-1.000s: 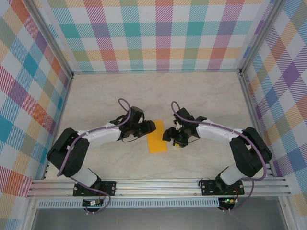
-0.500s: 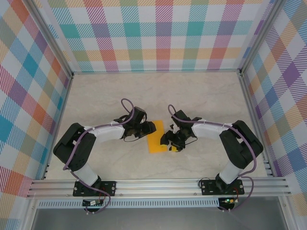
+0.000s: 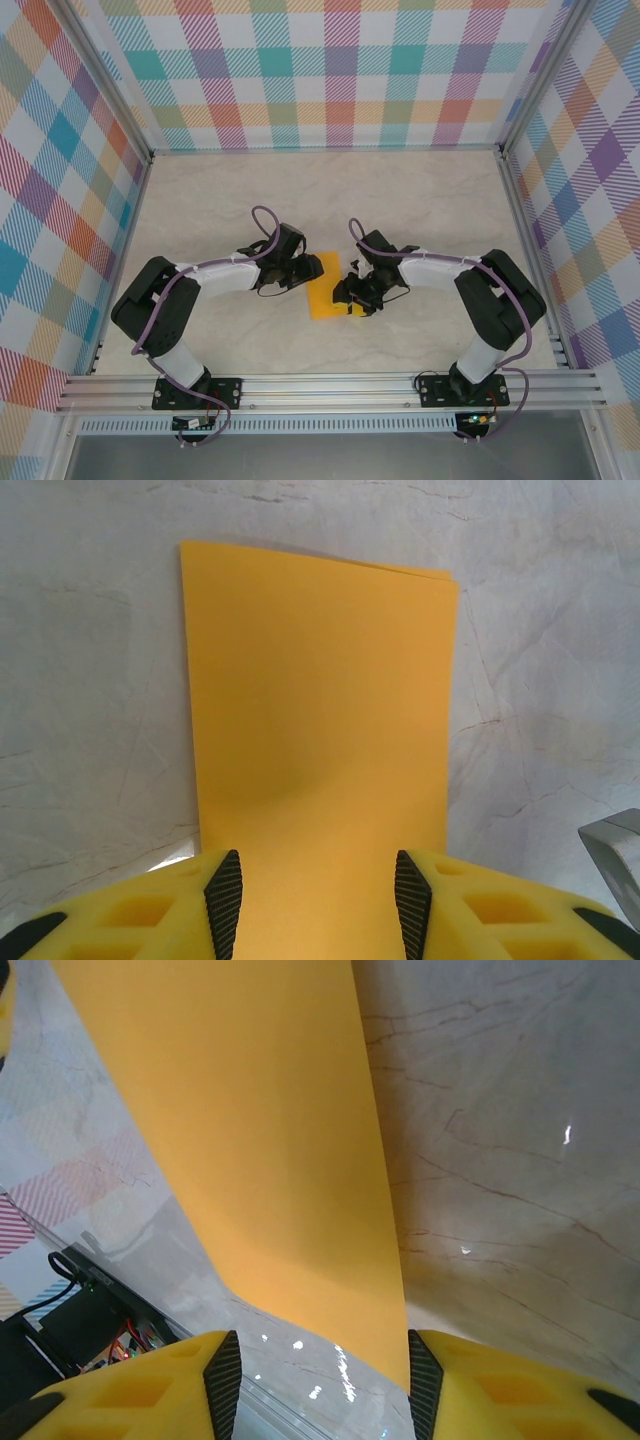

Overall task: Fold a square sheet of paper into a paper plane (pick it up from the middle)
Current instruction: Third fold the triangle at the center of the table.

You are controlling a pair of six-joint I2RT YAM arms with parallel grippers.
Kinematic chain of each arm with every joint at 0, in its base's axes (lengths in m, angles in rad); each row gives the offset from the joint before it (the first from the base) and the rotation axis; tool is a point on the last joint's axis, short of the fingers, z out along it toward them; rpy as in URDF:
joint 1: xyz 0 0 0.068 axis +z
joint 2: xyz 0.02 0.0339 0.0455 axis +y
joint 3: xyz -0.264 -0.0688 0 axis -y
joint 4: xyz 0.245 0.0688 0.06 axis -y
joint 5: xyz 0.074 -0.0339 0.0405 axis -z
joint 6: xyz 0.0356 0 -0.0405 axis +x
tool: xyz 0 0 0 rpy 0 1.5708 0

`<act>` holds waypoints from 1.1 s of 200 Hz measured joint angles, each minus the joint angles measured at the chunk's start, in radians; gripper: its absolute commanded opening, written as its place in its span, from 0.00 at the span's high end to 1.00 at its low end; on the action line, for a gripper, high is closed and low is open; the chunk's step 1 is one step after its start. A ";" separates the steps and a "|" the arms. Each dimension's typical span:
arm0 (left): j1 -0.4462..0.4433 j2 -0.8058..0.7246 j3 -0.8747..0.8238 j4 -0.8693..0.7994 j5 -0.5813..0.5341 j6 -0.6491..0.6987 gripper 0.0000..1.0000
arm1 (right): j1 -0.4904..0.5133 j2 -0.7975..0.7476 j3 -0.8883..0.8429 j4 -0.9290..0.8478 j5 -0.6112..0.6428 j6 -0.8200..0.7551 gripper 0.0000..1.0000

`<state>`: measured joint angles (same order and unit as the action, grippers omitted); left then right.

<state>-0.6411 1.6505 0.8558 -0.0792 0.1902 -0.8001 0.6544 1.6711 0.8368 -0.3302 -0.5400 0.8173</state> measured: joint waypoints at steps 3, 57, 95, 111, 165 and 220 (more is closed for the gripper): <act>0.000 0.000 0.000 0.000 0.000 0.000 0.53 | 0.000 0.000 -0.002 0.001 0.000 0.002 0.53; 0.000 0.000 0.000 0.000 0.000 0.000 0.55 | 0.000 -0.011 -0.036 0.016 0.005 0.029 0.71; 0.000 0.004 0.002 0.000 0.001 0.000 0.55 | 0.000 -0.060 -0.047 0.017 0.027 0.046 0.82; 0.000 0.011 0.006 0.001 0.003 0.000 0.56 | 0.000 -0.072 -0.047 0.020 0.031 0.050 0.87; 0.000 0.034 0.007 0.002 0.006 0.000 0.57 | 0.000 -0.073 -0.046 0.067 0.027 0.063 0.92; 0.000 0.044 0.013 -0.005 0.011 0.004 0.58 | 0.003 -0.004 0.002 0.171 0.010 0.066 0.91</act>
<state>-0.6411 1.6943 0.8688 -0.0837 0.2008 -0.7963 0.6571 1.6672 0.8387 -0.1593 -0.5301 0.8829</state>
